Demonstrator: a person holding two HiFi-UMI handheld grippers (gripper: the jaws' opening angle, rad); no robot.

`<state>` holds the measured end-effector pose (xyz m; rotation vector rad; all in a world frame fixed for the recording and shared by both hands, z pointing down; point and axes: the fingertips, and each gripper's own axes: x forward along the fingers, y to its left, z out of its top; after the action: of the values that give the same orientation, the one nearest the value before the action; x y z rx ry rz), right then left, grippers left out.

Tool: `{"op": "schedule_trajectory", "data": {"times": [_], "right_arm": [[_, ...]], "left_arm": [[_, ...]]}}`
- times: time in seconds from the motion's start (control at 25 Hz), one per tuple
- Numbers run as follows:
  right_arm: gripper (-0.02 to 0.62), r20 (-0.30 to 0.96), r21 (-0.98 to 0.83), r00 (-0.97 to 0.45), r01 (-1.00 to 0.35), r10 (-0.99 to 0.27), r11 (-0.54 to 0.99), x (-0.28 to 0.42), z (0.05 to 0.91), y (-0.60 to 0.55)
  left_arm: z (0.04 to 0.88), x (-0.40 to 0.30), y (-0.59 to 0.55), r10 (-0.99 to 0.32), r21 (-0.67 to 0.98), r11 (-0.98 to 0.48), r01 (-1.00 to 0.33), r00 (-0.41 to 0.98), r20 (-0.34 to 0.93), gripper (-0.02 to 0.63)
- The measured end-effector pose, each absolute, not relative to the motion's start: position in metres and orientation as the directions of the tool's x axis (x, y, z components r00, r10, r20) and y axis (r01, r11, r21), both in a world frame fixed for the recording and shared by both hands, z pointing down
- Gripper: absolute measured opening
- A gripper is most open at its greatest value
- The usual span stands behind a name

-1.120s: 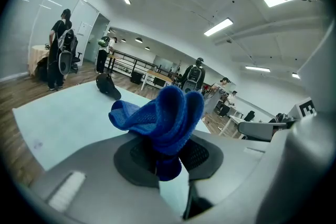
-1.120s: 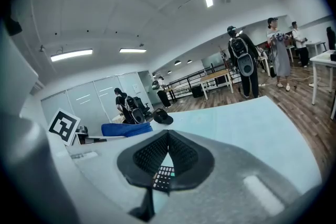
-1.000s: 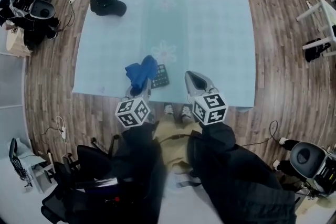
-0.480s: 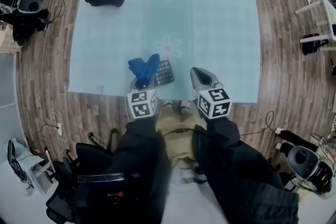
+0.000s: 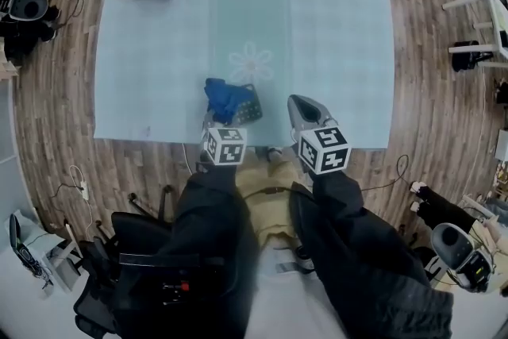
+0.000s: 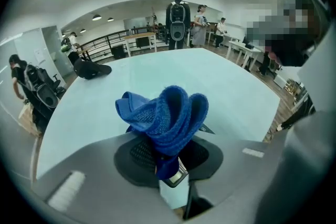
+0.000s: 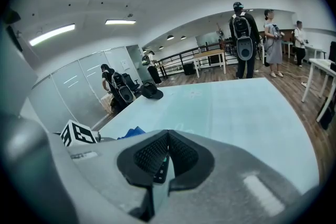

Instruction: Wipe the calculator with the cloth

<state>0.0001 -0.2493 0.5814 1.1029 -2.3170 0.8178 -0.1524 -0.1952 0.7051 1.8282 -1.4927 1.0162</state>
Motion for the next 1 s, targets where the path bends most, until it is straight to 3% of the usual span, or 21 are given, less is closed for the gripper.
{"op": "schedule_trajectory", "data": {"times": [0.6,1.0], "right_arm": [[-0.003,0.623,-0.330,-0.574,-0.809,-0.532,0.486,0.001,0.588,-0.232],[-0.003,0.606,-0.339,-0.564,-0.821,-0.561,0.459,0.015,0.582,-0.231]], "left_arm": [[0.730,-0.099,-0.158,-0.410,0.176,-0.341,-0.924,0.314,0.856,0.081],[0.690,-0.066,-0.144,-0.297,0.468,-0.361,-0.807,0.575,0.762,0.083]]}}
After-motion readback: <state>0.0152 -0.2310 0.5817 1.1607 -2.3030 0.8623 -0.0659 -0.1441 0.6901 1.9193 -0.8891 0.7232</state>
